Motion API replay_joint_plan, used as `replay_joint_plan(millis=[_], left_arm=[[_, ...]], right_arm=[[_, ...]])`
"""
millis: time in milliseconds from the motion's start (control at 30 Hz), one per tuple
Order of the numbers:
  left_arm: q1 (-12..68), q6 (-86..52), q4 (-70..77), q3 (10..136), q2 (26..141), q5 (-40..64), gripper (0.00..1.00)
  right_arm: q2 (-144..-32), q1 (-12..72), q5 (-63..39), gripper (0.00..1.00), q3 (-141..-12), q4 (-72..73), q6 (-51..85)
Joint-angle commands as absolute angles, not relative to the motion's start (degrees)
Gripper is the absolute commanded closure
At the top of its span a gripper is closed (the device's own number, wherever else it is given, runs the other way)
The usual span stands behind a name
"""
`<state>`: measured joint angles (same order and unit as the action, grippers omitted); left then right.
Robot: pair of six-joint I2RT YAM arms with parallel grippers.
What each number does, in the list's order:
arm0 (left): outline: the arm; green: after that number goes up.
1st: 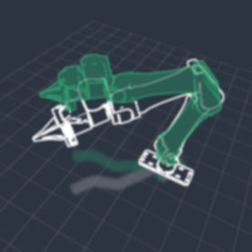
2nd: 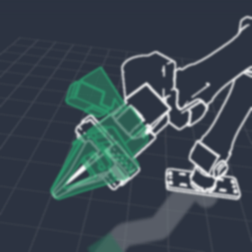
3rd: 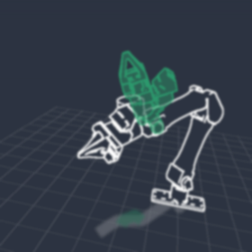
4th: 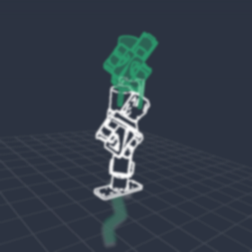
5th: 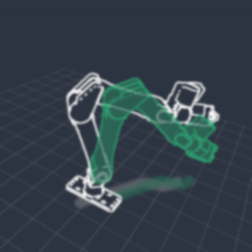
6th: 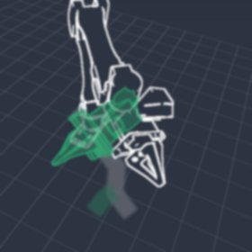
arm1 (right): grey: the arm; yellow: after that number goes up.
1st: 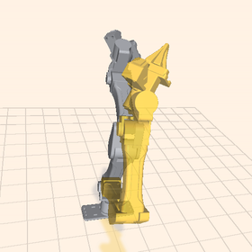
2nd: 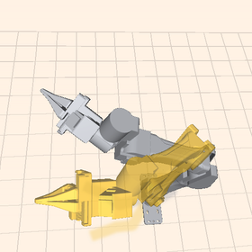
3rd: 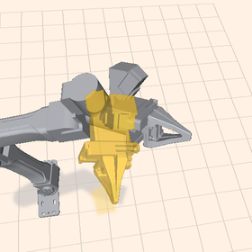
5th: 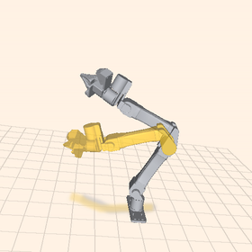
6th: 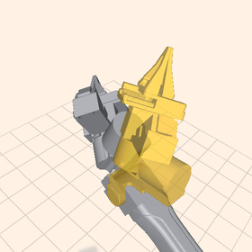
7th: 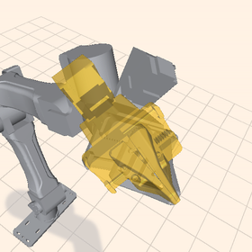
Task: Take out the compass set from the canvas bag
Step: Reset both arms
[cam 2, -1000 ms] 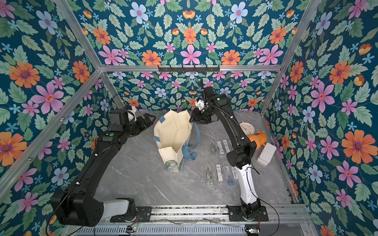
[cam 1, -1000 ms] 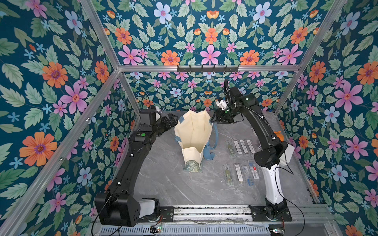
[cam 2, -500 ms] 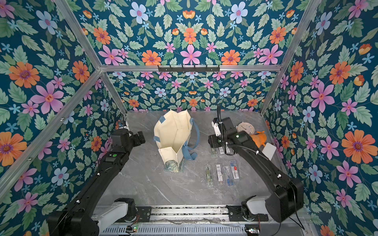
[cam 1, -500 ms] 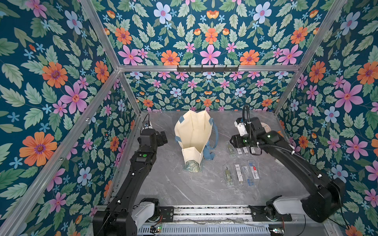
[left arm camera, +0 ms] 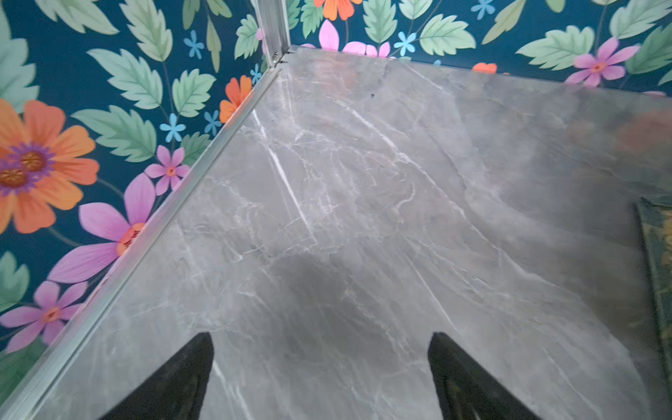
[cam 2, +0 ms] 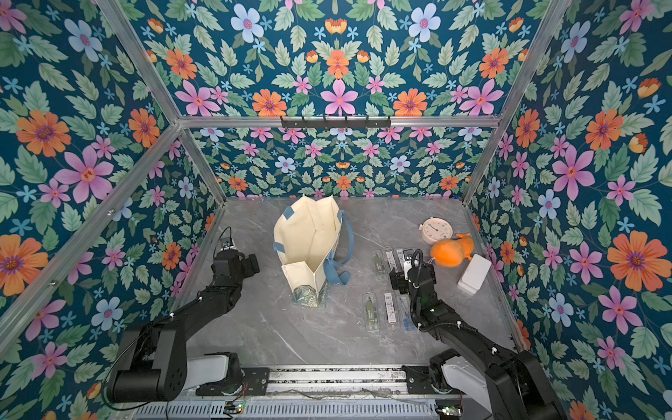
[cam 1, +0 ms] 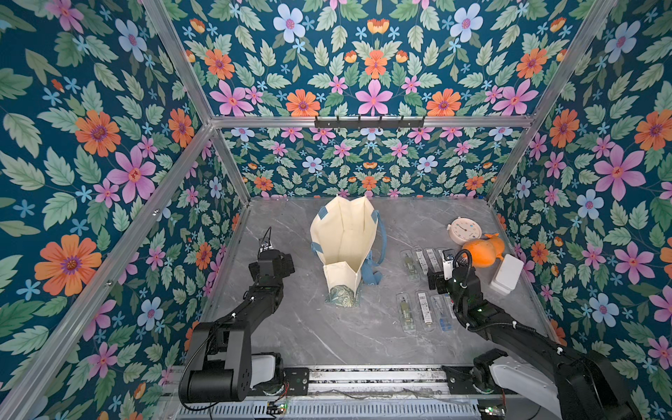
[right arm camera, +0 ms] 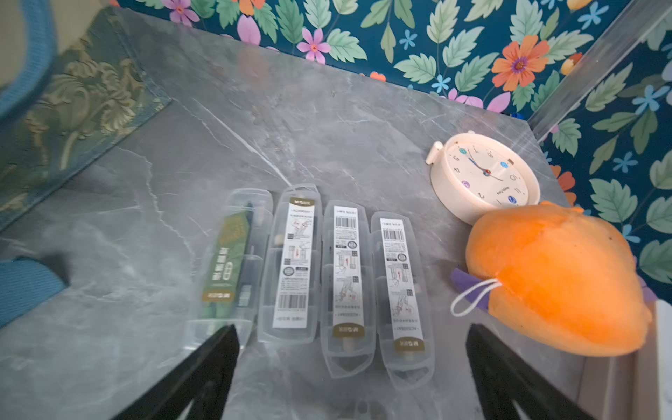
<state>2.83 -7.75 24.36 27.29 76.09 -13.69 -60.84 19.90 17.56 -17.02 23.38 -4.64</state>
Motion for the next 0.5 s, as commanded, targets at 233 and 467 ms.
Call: replay_joint_plan(millis=[233, 467], left_arm=[[1.03, -1.8, 55.23, 20.61, 84.56, -6.54, 0.06], [-0.17, -3.16, 71.52, 15.34, 91.57, -7.08, 0.01]], right_arm=[[-74.5, 11.43, 9.82, 0.01, -12.61, 54.99, -8.93], [-79.13, -0.41, -6.16, 0.01, -12.39, 57.67, -0.74]])
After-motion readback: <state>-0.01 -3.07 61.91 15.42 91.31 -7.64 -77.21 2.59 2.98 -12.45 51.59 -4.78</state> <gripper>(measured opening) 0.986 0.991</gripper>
